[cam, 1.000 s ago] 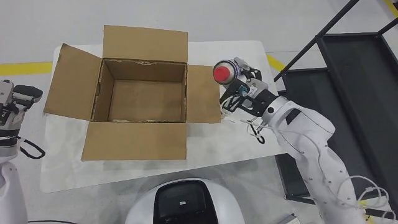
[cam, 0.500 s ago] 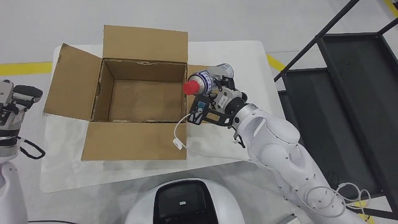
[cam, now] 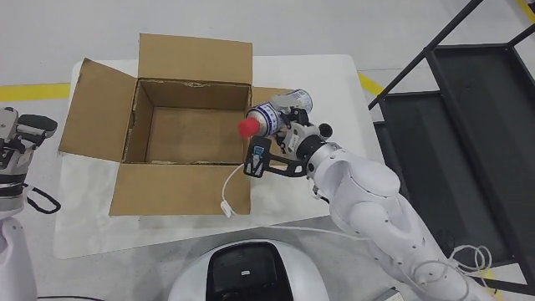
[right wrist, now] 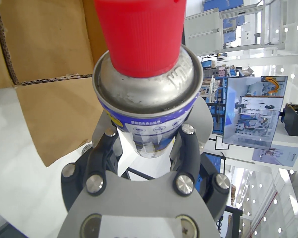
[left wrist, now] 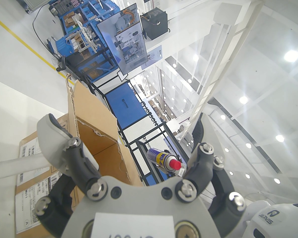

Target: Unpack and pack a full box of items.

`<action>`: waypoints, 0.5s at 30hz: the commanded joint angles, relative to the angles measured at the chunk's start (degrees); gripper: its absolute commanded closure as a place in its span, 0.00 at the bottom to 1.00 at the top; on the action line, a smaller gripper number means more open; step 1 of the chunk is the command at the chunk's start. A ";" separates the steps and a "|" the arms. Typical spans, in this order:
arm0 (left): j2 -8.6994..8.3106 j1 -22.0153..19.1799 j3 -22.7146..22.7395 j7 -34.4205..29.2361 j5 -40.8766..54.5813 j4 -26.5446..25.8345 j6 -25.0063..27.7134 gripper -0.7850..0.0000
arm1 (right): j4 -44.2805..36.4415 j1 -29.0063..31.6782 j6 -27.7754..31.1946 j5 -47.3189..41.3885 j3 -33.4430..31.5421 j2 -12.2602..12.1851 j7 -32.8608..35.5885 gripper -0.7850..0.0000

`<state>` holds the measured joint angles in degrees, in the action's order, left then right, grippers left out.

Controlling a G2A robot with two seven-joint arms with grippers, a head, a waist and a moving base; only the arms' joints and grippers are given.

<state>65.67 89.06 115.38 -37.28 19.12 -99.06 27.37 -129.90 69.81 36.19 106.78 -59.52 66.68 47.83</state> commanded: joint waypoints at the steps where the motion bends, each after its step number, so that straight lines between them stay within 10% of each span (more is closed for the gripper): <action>1: 0.00 0.00 0.00 0.00 0.00 0.00 0.00 0.00 | 0.03 -3.71 -0.17 -7.28 1.63 0.87 4.54 1.00; 15: 0.00 0.00 0.00 0.00 0.00 0.00 0.00 0.00 | 18.48 -26.84 -10.56 -38.60 14.07 7.09 20.18 1.00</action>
<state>65.67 89.06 115.38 -37.28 19.12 -99.06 27.37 -111.74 43.23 25.83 68.36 -45.57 73.72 67.94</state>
